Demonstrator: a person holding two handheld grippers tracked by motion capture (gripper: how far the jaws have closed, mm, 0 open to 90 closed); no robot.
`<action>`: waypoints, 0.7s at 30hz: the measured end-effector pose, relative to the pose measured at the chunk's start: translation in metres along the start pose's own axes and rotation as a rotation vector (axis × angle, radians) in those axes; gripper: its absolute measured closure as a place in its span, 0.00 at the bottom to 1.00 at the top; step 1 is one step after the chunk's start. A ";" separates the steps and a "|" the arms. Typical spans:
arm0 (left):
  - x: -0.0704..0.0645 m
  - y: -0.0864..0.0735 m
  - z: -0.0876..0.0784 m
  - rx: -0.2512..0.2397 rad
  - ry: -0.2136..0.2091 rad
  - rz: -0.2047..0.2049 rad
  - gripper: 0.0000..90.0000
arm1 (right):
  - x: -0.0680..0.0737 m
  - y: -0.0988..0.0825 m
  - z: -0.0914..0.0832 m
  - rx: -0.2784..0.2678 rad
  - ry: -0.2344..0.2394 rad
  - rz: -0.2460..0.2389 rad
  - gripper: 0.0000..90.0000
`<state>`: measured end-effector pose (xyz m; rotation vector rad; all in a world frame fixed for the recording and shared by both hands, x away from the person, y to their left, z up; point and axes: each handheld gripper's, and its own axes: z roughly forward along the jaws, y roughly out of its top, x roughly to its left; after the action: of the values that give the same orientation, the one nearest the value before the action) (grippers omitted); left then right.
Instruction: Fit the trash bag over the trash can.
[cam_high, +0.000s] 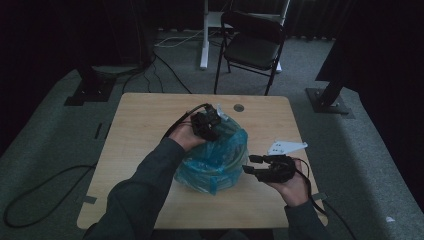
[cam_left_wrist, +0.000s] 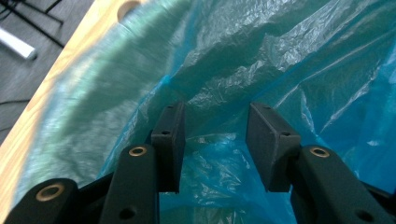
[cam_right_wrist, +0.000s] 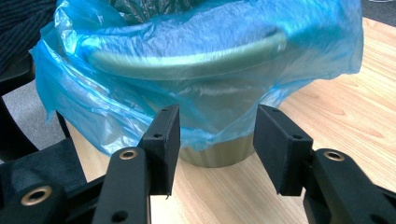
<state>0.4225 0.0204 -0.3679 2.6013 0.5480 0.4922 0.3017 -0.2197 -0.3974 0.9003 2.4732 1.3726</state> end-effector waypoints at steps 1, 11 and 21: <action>-0.001 0.001 0.003 0.020 0.010 0.013 0.63 | 0.000 0.000 0.000 0.001 0.000 -0.001 0.56; 0.002 -0.003 -0.009 -0.059 0.021 0.000 0.61 | 0.000 -0.001 0.000 0.006 -0.010 -0.002 0.56; 0.034 -0.041 -0.065 -0.383 -0.010 -0.218 0.61 | -0.008 -0.005 -0.001 -0.006 -0.037 0.019 0.54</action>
<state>0.4120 0.0918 -0.3244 2.1512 0.6538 0.4600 0.3053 -0.2269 -0.4014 0.9416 2.4381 1.3553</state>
